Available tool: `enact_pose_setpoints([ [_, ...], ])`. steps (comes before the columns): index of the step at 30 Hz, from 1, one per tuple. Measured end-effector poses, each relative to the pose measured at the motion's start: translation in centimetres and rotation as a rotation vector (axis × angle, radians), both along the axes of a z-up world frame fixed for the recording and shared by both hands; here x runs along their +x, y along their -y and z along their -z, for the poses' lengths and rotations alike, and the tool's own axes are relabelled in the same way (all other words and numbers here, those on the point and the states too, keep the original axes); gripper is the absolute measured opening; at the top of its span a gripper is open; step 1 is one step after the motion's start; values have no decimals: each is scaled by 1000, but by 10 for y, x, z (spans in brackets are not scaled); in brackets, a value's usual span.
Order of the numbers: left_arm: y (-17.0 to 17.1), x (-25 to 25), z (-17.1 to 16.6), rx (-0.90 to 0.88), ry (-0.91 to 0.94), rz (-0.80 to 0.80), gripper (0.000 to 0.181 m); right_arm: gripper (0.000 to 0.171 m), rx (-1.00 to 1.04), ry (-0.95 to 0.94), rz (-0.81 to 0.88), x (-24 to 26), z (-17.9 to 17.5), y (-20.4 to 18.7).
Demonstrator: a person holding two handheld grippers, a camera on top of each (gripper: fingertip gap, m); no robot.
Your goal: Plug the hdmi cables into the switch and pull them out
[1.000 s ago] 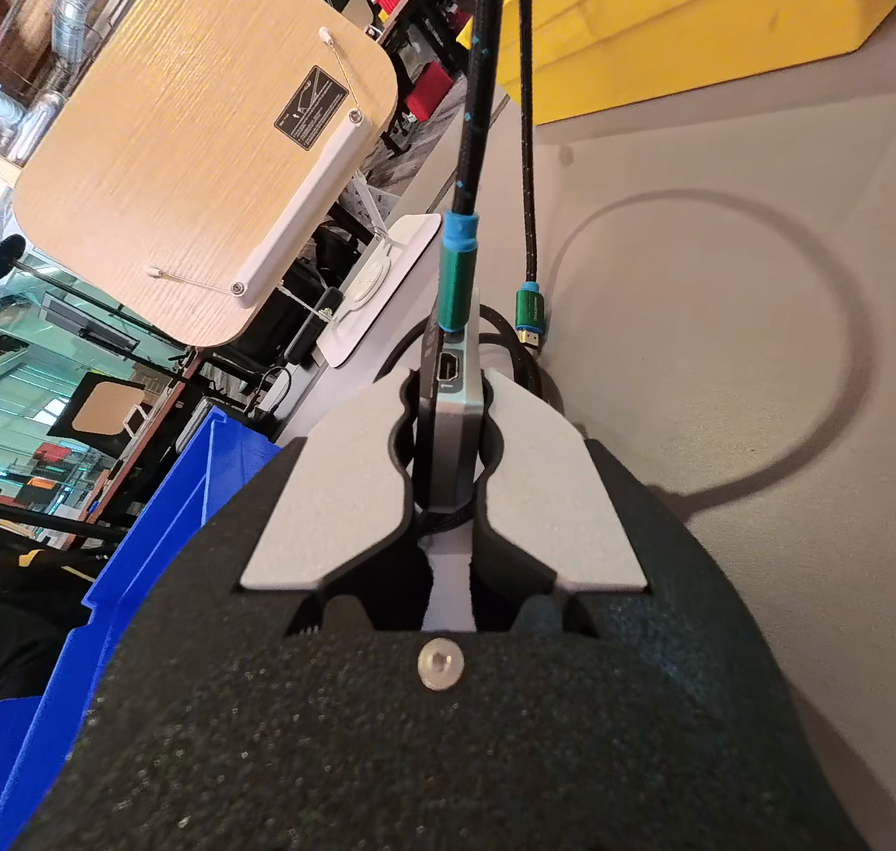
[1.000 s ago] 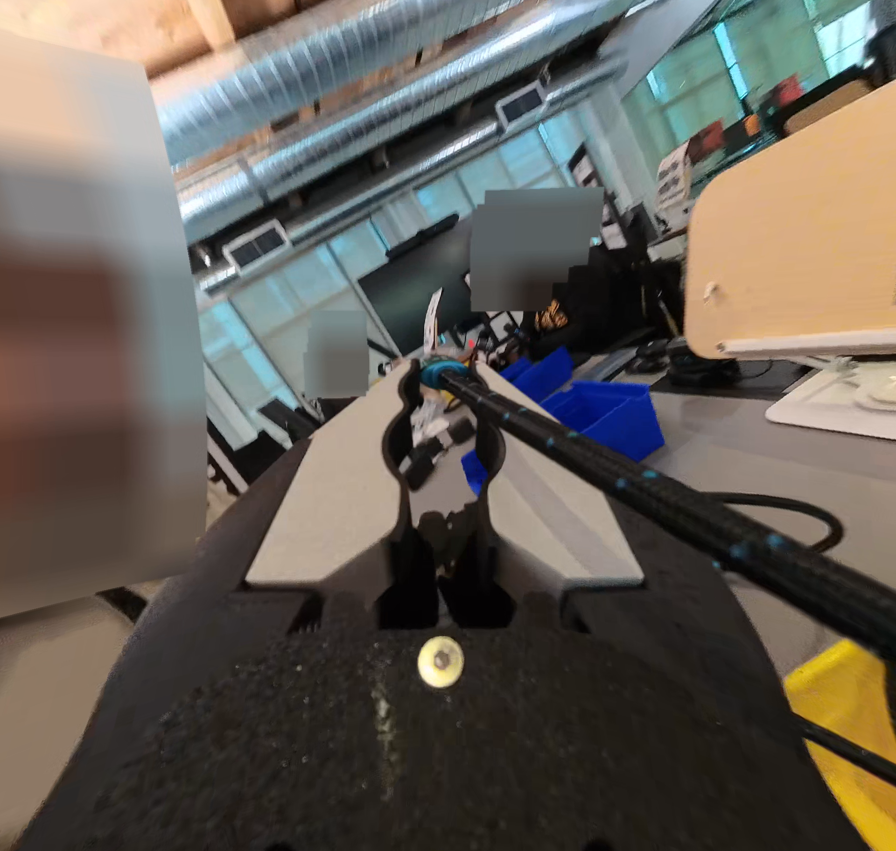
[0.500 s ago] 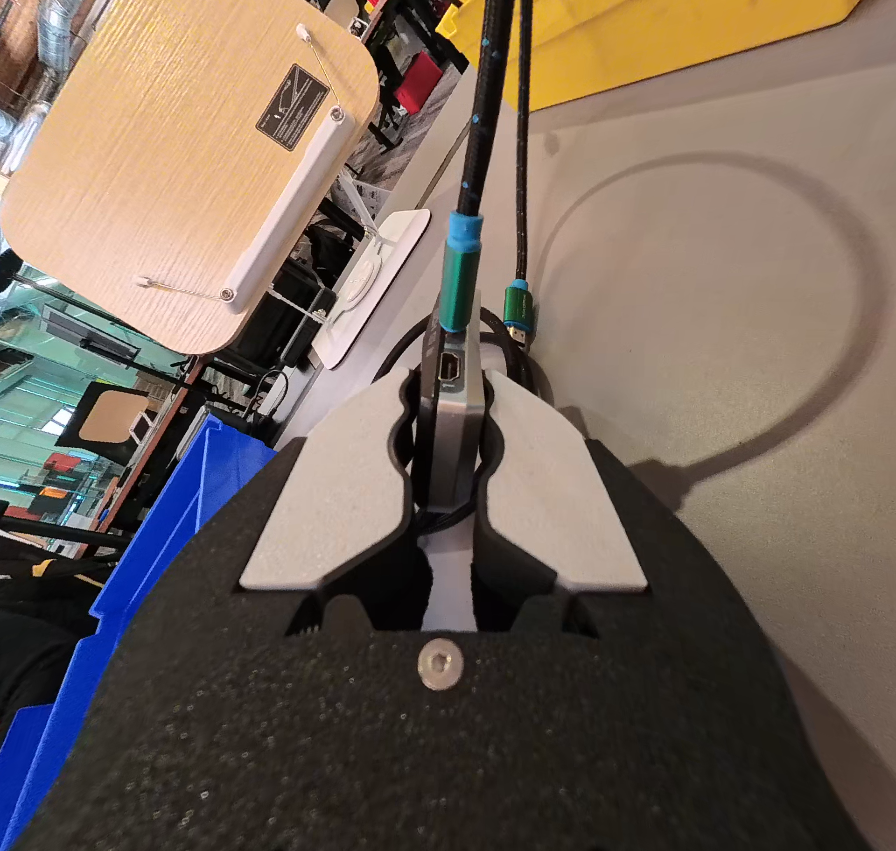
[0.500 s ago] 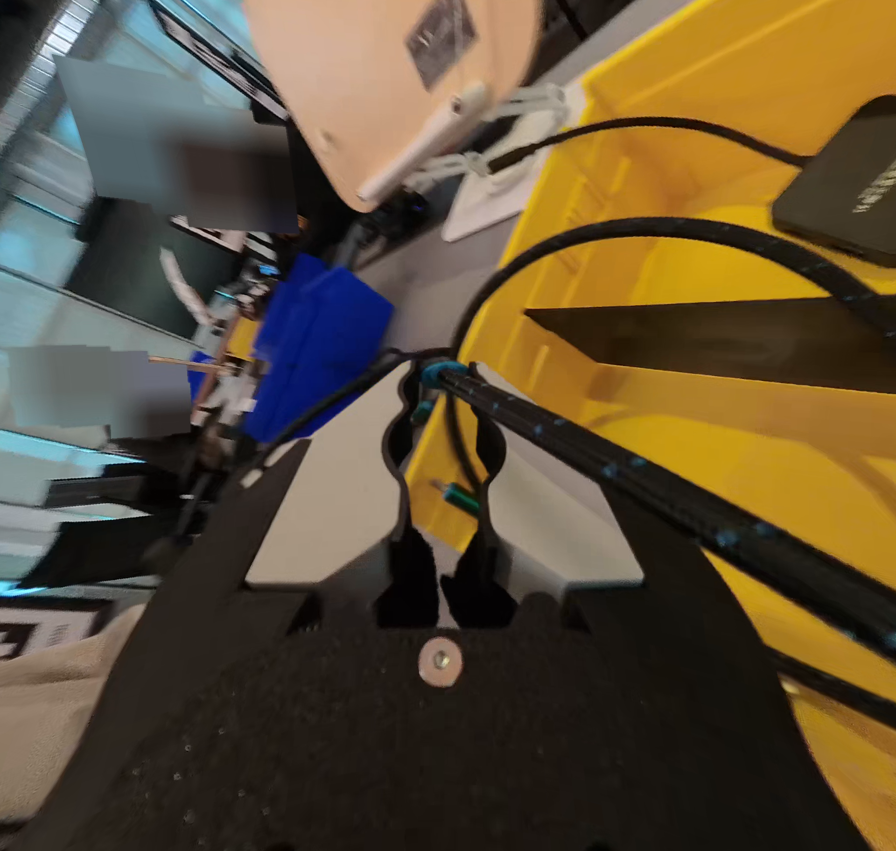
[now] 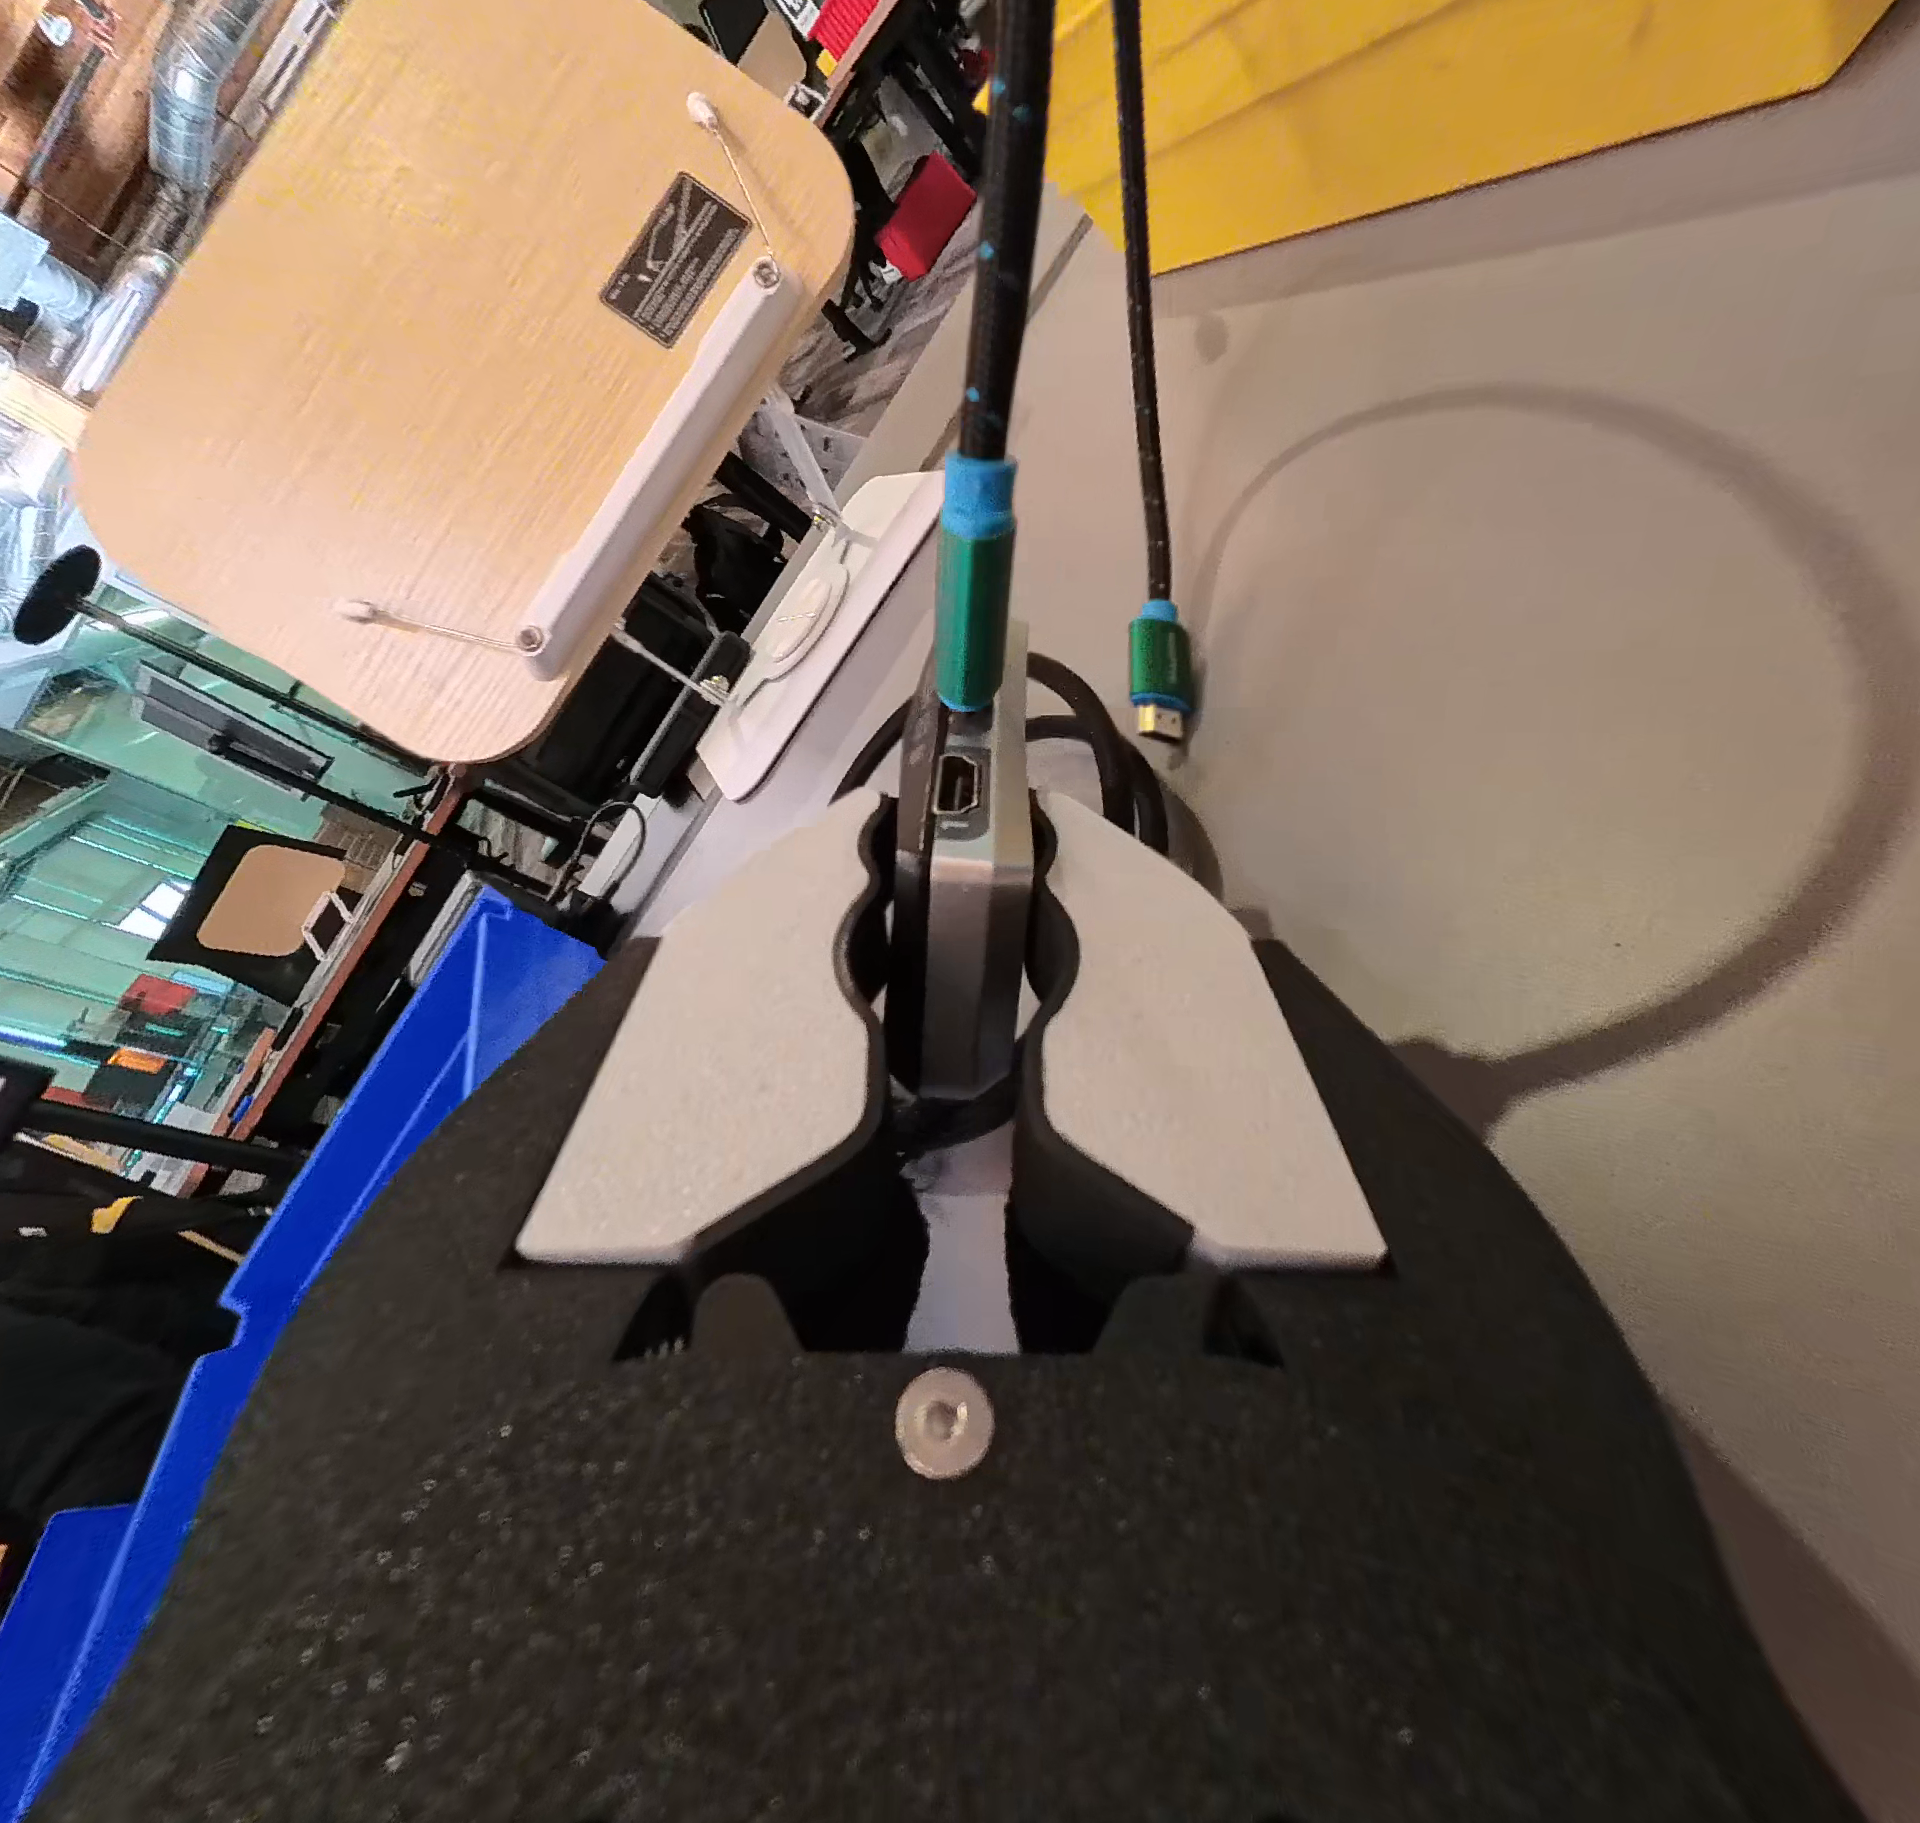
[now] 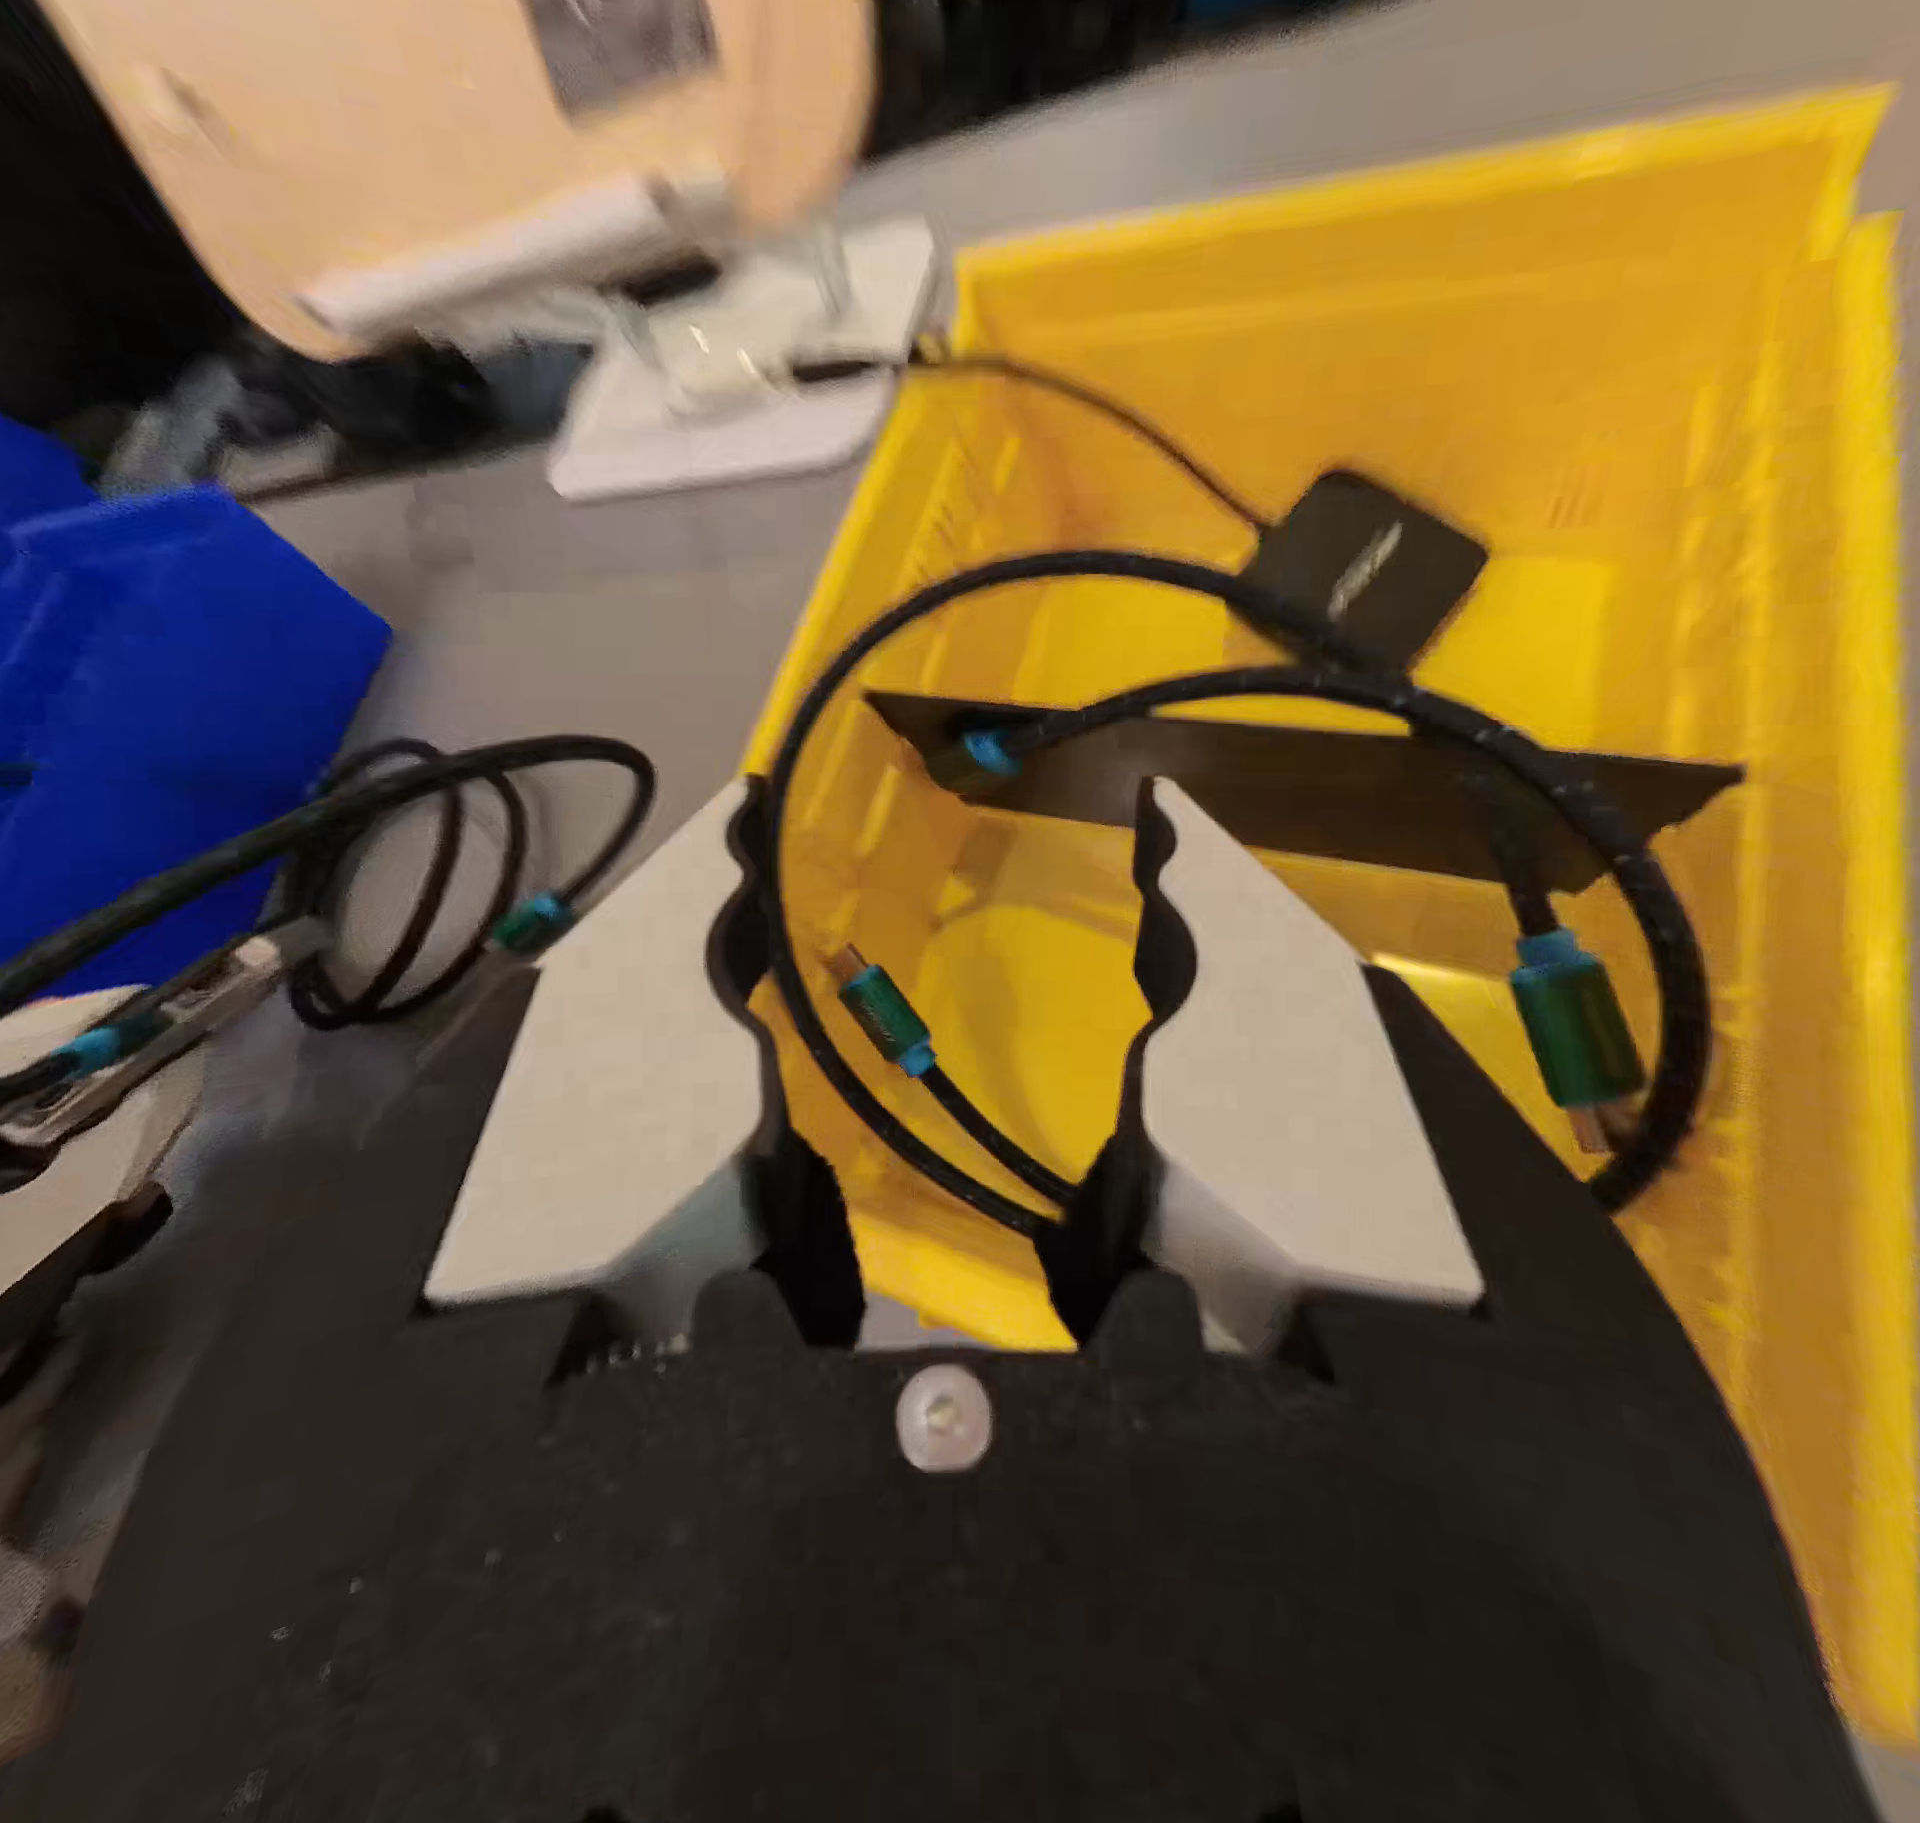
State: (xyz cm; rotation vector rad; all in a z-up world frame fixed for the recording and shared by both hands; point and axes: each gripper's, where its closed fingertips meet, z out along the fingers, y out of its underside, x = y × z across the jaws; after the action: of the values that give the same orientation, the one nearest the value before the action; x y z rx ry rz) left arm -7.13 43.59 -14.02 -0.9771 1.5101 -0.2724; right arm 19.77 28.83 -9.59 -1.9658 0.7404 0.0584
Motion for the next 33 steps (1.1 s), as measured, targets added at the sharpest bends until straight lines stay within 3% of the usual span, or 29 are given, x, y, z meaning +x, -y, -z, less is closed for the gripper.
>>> enact_pose_setpoints([
  [3, 2, -2, -7, -19, 38, 11, 22, 60, 193, 75, -205, -61, -39, -5],
  [6, 6, -2, -10, -20, 55, 32, 22, 56, 213, 10, -637, -180, -18, -18],
  [10, 16, 2, -9, -2, 40, 62, 21, 54, 271, 18, -716, -253, 16, -60],
  [14, 28, 4, -7, 27, 31, 90, 22, 50, 291, 126, -640, -257, 18, -89],
  [17, 34, 4, -5, 33, 26, 96, 22, 48, 308, 101, -658, -263, 17, -95],
  [23, 35, 3, 3, 20, -10, 80, 22, 20, 235, 160, -667, -265, 27, -98],
  [33, 39, 18, 5, -33, -33, 94, 23, 20, 204, 147, -566, -250, 29, -91],
])
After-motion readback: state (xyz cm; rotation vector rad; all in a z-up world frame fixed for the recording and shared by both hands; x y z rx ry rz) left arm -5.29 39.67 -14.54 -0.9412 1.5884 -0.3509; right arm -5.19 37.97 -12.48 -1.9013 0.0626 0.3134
